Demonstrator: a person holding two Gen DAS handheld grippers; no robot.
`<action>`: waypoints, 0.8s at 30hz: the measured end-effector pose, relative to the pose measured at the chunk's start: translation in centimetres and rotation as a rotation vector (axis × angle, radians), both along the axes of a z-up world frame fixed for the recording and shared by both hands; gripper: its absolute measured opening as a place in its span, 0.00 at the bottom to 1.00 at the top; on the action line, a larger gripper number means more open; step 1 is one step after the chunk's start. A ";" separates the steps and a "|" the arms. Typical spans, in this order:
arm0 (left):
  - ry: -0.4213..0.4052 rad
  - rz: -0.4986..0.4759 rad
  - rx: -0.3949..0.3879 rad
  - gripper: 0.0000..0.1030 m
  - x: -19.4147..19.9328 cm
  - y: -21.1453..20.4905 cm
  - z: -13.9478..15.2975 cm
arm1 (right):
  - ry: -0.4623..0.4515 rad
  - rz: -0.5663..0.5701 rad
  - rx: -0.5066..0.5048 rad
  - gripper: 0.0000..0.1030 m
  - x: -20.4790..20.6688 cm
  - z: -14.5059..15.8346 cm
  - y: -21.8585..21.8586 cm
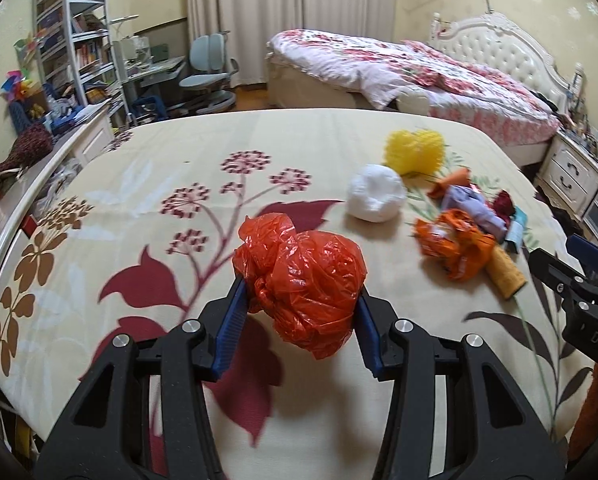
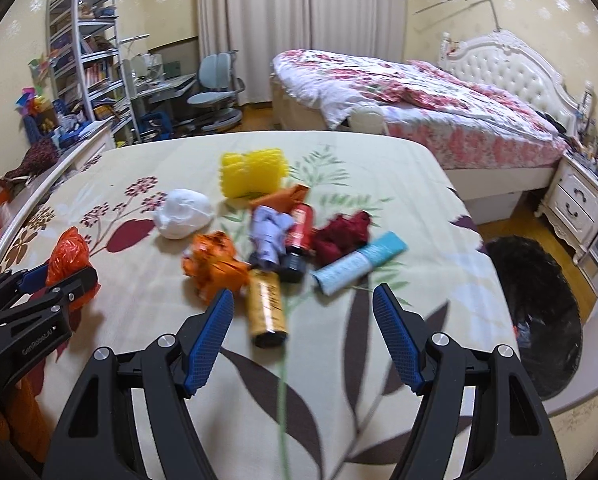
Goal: Collect trash
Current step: 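Grasp the orange wrapped bag with the right tool while the left tool holds the red bag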
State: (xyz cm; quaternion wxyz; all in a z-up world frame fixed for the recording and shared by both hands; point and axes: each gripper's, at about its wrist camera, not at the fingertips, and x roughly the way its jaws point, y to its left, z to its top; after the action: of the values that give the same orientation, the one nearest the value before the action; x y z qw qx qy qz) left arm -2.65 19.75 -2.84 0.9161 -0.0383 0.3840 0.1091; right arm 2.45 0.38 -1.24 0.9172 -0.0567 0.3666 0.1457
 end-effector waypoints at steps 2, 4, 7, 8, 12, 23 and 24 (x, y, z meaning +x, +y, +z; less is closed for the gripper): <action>-0.001 0.026 0.002 0.47 -0.2 1.4 0.1 | 0.005 0.030 0.002 0.68 0.3 0.0 1.4; 0.001 0.046 0.003 0.47 -0.2 2.5 0.1 | 0.008 0.058 -0.003 0.68 0.8 -0.1 2.8; 0.003 0.077 -0.001 0.47 -0.2 4.3 0.0 | 0.014 0.082 -0.023 0.66 1.2 -0.6 4.3; 0.002 0.082 -0.003 0.47 -0.3 4.6 0.0 | 0.017 0.086 -0.026 0.66 1.5 -0.7 4.7; 0.003 0.097 -0.012 0.47 -0.1 5.5 -0.2 | 0.030 0.092 -0.070 0.66 2.5 -1.6 5.8; 0.002 0.073 -0.029 0.47 -0.1 4.7 -0.4 | 0.037 0.115 -0.114 0.38 1.7 -2.1 6.2; -0.002 0.067 -0.028 0.47 -0.1 4.4 -0.3 | 0.031 0.112 -0.105 0.38 1.5 -1.8 5.9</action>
State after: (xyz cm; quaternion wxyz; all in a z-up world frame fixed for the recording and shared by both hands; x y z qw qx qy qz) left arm -2.71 24.13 -3.15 0.9116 -0.0642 0.3833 0.1343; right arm 3.90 6.29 -3.06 0.8976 -0.1230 0.3839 0.1784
